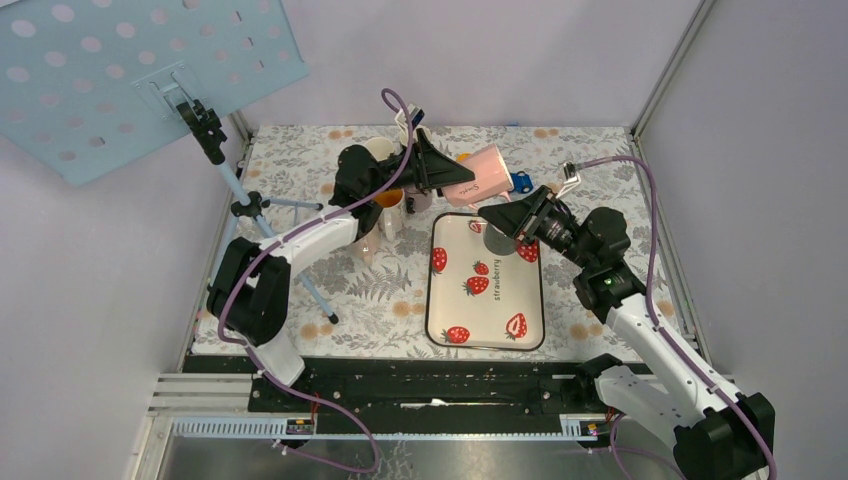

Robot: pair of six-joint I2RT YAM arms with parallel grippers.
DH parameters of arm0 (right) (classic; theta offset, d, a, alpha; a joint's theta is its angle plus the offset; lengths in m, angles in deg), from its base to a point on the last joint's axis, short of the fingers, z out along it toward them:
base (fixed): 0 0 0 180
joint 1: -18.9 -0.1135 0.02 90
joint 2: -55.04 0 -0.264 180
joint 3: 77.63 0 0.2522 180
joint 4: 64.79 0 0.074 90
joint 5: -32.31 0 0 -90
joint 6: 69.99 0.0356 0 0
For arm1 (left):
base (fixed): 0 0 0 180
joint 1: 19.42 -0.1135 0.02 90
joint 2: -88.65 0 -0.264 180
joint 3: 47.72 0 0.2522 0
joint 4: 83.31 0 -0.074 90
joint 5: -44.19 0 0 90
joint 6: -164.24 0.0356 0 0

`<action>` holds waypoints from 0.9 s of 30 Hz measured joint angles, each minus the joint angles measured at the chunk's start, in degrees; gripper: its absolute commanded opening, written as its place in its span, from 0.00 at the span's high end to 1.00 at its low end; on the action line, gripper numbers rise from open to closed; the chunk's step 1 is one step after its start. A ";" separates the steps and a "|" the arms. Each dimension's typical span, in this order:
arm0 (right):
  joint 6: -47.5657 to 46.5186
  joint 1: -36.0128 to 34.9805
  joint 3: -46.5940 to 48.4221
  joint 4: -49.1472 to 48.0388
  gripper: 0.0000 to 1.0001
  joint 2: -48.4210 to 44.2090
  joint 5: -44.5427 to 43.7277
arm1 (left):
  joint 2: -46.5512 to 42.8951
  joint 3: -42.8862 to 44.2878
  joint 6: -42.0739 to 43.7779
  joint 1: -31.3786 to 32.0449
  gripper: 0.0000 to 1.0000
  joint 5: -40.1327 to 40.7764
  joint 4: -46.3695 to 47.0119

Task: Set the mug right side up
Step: Turn over the cup on the tray.

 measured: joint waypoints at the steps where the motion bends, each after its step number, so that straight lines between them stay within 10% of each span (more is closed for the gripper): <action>1: 0.17 0.00 0.00 -0.04 1.00 0.00 0.00 | 0.00 0.00 -0.15 0.00 0.01 -0.07 0.02; 27: 0.59 0.07 2.40 1.14 1.00 3.67 2.29 | 1.49 2.64 2.36 -0.31 0.12 -2.03 -3.72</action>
